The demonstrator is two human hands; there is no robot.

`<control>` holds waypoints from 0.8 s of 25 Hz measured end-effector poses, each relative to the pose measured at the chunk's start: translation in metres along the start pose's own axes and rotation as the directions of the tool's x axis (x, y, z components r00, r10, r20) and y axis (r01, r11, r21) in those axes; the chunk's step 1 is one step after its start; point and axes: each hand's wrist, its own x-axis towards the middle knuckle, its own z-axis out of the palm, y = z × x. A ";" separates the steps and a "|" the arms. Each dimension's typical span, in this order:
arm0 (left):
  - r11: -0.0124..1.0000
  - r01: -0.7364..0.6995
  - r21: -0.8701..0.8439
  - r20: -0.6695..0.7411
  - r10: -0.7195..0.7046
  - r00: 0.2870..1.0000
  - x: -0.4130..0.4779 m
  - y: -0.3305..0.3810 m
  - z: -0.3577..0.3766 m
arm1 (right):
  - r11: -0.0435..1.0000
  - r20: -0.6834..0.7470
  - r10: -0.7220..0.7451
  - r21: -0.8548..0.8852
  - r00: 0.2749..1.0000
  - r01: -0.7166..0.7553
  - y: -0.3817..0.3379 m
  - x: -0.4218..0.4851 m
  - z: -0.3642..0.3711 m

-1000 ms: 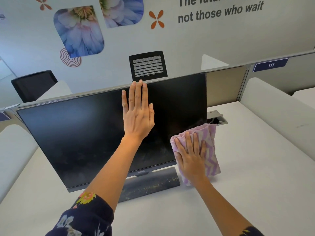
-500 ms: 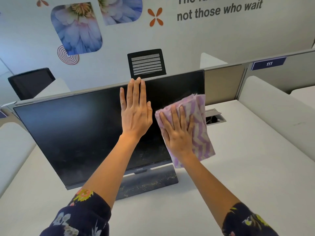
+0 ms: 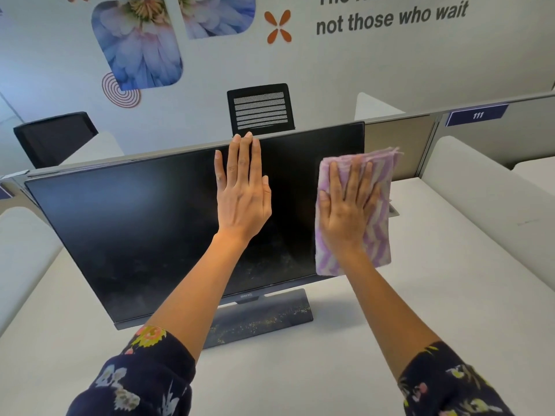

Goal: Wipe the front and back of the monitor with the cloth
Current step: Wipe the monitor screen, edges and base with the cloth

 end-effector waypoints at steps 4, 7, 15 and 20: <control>1.000 0.000 0.003 0.002 0.000 1.000 0.000 -0.002 0.001 | 0.988 -0.009 -0.153 -0.004 0.988 0.153 -0.033 -0.006 0.012; 1.000 -0.010 0.006 0.002 0.010 1.000 0.000 -0.001 0.002 | 0.961 0.109 -0.272 -0.022 0.956 0.276 -0.019 -0.077 0.029; 1.000 -0.007 -0.019 0.017 0.007 1.000 -0.001 -0.002 -0.003 | 0.979 0.295 -0.130 -0.111 0.947 0.169 0.045 -0.120 0.020; 1.000 0.000 -0.016 0.043 0.000 0.999 -0.001 -0.001 -0.006 | 0.995 0.109 -0.063 -0.066 0.992 0.070 0.006 -0.026 -0.002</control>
